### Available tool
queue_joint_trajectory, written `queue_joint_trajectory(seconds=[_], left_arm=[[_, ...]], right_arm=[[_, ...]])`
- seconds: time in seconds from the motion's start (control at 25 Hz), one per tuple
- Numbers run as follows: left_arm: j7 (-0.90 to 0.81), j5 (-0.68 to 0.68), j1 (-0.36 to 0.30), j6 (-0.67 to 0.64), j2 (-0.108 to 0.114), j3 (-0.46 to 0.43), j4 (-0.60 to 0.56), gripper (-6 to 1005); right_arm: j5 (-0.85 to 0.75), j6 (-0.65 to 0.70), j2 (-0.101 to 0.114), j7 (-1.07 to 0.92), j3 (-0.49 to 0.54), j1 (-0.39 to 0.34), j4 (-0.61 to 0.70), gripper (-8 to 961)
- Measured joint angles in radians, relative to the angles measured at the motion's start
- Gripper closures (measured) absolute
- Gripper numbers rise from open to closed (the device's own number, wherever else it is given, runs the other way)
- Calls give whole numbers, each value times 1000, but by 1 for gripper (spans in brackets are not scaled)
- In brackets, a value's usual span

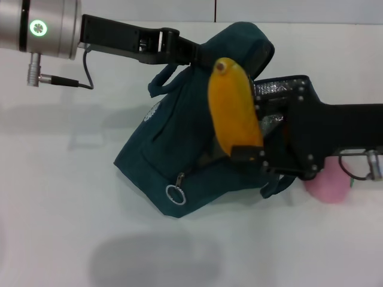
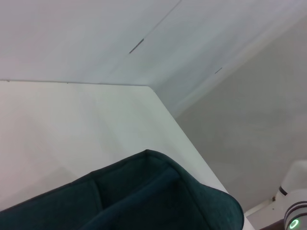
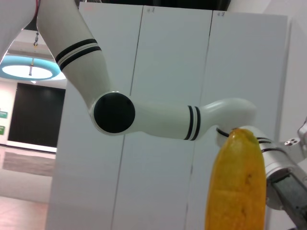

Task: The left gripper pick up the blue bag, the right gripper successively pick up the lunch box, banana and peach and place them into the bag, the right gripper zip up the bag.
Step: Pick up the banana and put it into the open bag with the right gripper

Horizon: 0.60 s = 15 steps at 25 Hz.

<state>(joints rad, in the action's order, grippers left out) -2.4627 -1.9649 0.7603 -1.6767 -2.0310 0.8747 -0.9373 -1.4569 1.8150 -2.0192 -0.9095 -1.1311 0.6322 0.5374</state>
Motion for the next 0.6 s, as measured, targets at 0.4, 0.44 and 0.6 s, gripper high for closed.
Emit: queue_joint_trajectory(seconds=[0.4,0.44,0.6], left_arm=[[-1,0,1,0,-1,0,0,920],[-1,0,1,0,-1,0,0,920],[0,0,0,0,-2,0,1,920]], right_arm=[[36,-43,-8,-5,-18,41,-103,532],[47,-62,-9,-6,-20,40,-112,532],[60,-93,-8,-16,-24,52,-159,531]])
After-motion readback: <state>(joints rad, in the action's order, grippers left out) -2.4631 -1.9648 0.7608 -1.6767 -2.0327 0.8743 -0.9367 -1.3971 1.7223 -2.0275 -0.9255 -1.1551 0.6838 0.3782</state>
